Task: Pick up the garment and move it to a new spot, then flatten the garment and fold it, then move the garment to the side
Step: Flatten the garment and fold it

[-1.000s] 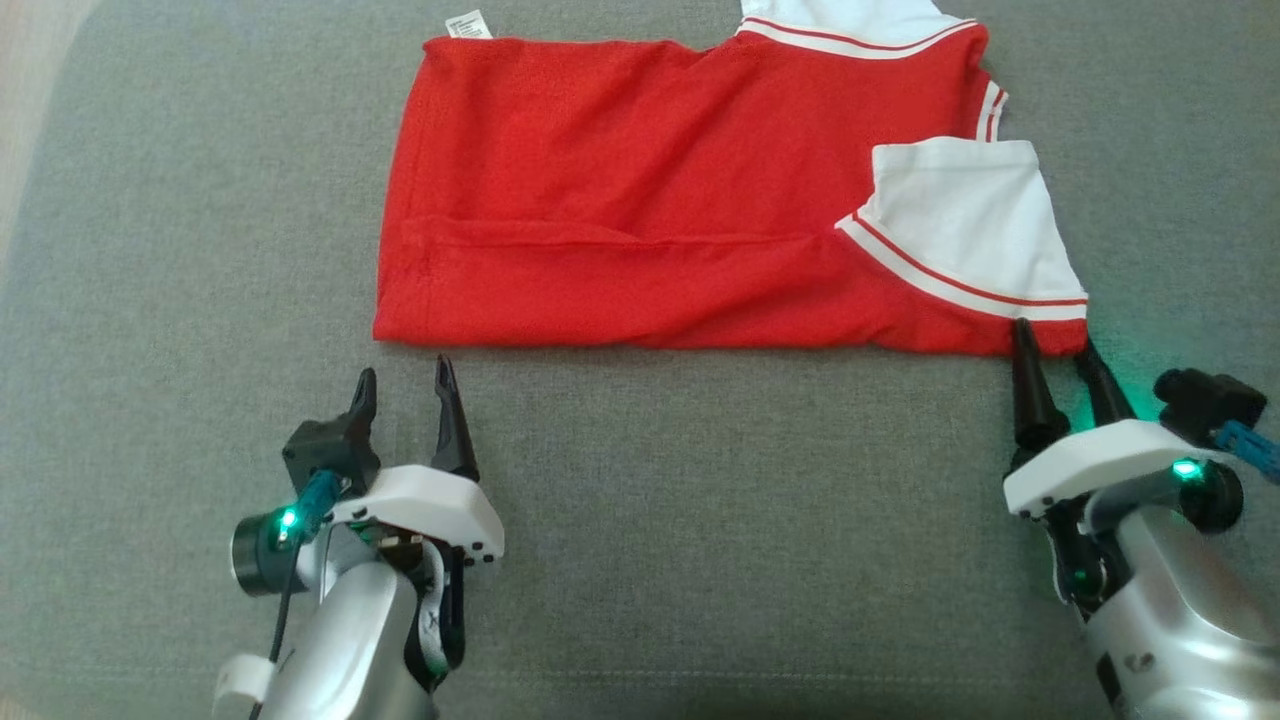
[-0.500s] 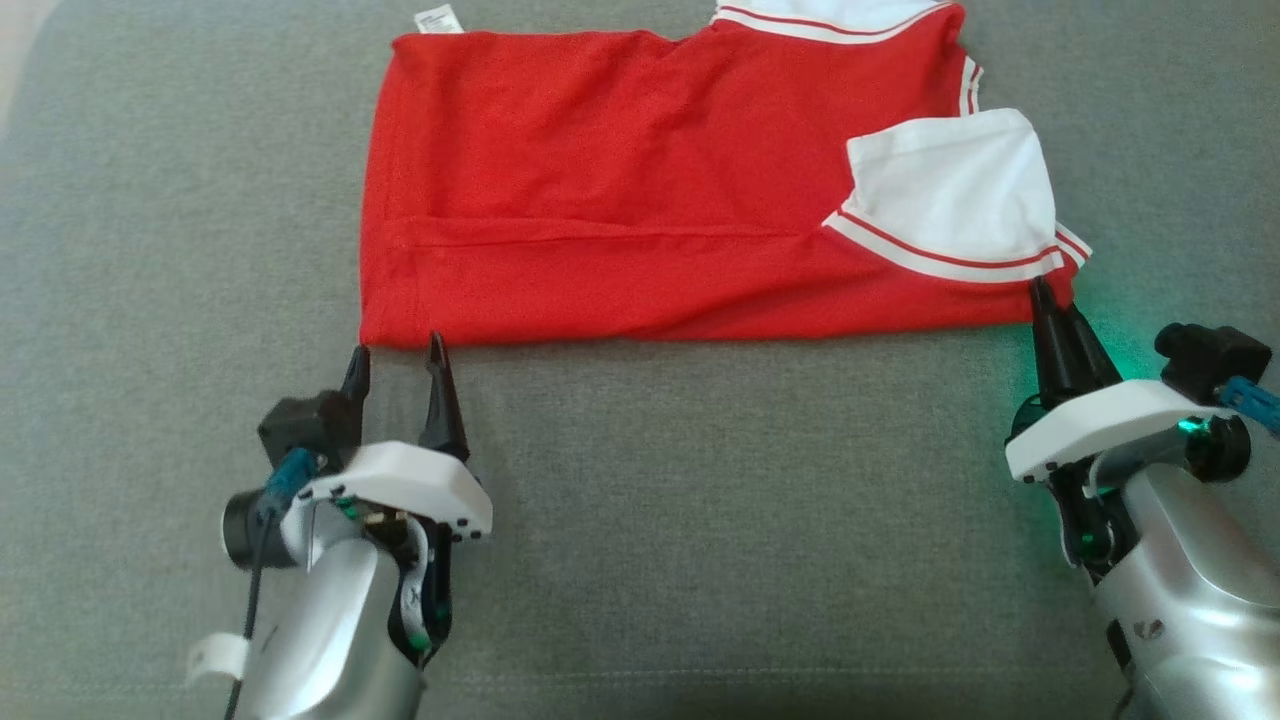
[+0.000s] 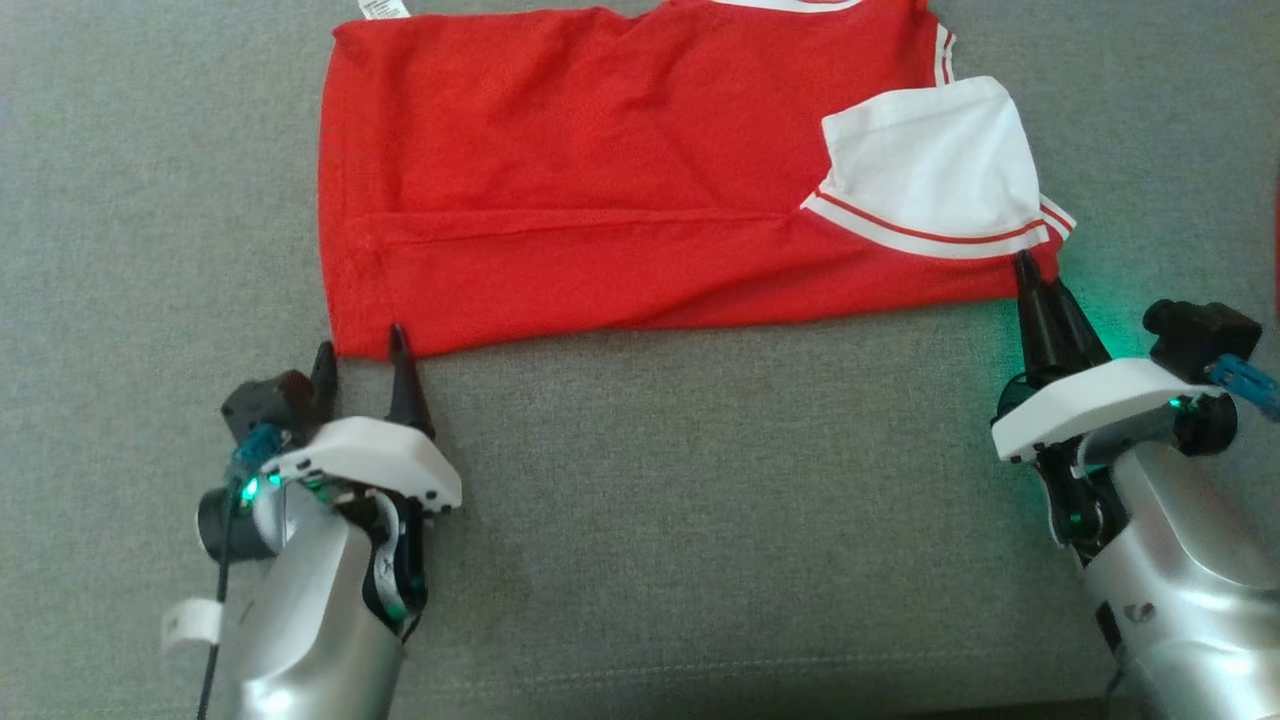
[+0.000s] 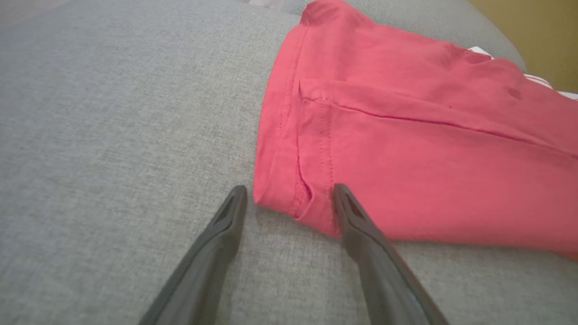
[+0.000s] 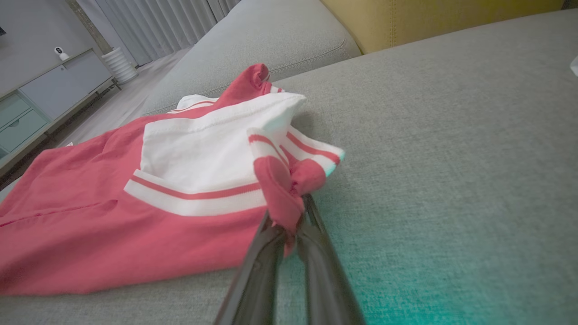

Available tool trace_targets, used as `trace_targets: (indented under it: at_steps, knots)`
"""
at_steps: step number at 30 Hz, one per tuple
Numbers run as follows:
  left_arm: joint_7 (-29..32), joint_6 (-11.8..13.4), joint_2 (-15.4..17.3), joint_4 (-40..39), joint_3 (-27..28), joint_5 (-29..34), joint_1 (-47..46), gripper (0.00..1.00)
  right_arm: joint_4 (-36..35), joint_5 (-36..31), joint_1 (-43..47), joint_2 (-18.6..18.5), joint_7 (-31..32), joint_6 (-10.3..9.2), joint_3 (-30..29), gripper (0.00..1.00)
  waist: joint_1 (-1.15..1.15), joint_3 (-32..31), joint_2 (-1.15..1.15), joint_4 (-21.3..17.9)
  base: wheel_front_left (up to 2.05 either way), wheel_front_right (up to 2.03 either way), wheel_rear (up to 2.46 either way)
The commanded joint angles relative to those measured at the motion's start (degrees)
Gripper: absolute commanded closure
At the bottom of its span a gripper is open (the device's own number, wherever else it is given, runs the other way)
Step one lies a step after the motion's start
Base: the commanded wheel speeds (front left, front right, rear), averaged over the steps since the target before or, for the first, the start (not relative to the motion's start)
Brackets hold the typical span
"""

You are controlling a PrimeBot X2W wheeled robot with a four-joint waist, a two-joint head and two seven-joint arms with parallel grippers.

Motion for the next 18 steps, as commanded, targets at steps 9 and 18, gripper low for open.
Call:
trace_targets:
  at_steps: [9,18]
  knots:
    - [-0.19,-2.64,0.99,0.25,0.11,-2.02,-2.61,1.00,-2.65,0.99,-1.00,-0.67,-0.68,0.37,0.03,1.00,0.00,-1.06,0.00,0.57,0.00,0.00,0.00]
    - [-0.19,-2.32,0.99,-3.50,2.71,-0.77,3.91,1.00,-1.96,1.65,4.03,-0.31,-0.68,0.37,-1.31,1.00,0.00,-8.52,0.00,1.78,0.00,0.00,0.00]
